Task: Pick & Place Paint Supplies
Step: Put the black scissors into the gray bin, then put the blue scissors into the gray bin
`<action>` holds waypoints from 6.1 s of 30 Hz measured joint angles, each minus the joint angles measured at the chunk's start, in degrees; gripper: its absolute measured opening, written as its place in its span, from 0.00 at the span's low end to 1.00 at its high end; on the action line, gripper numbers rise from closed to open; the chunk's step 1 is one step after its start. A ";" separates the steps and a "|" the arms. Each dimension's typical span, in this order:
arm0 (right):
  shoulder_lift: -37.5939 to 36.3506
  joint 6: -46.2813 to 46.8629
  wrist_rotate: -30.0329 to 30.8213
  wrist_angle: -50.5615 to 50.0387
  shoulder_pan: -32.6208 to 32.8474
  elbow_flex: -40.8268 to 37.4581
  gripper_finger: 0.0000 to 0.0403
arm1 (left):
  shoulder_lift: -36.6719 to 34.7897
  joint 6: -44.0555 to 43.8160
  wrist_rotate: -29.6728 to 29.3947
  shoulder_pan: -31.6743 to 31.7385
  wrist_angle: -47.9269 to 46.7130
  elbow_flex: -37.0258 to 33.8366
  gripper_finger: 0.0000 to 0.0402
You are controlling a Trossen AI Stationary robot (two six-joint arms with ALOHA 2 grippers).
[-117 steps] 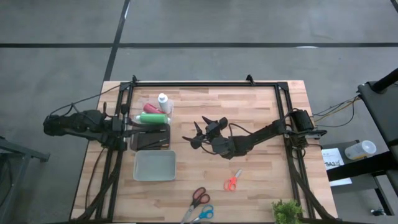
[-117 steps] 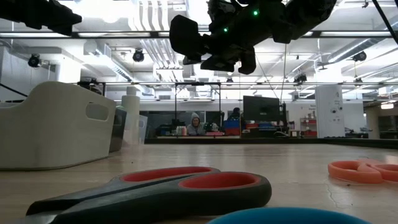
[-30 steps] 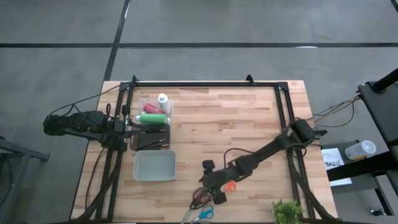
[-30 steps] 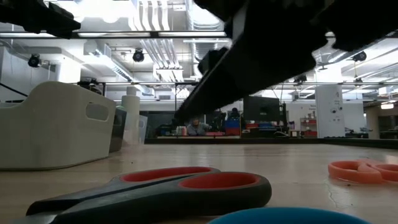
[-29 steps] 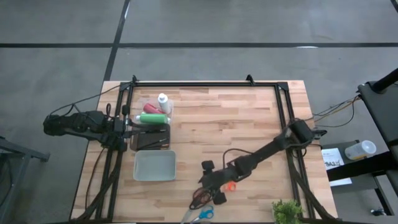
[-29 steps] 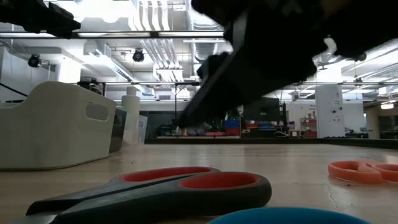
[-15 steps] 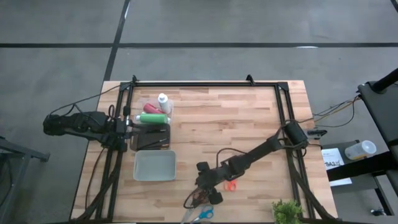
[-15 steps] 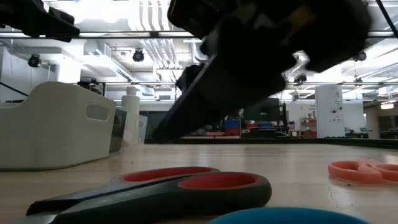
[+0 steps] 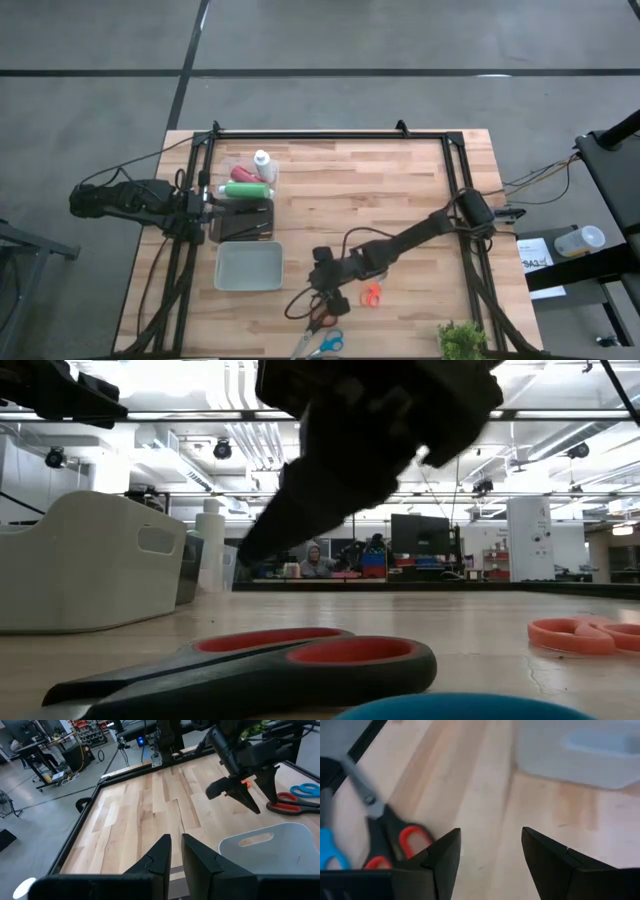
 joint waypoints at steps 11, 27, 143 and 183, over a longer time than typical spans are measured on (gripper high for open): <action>2.68 0.21 3.83 0.84 4.65 0.12 0.51 | 0.02 0.01 0.00 0.00 0.02 0.00 0.13; 5.30 -3.07 3.43 1.78 1.57 0.21 0.51 | 0.02 0.01 0.00 0.00 0.02 0.00 0.13; 15.21 2.96 9.35 -1.76 -10.17 25.28 0.06 | 0.02 0.00 0.00 -0.02 -0.03 0.02 0.13; 4.43 -10.07 11.56 -17.47 3.50 25.17 0.28 | 0.00 -0.01 0.00 0.00 -0.02 0.02 0.13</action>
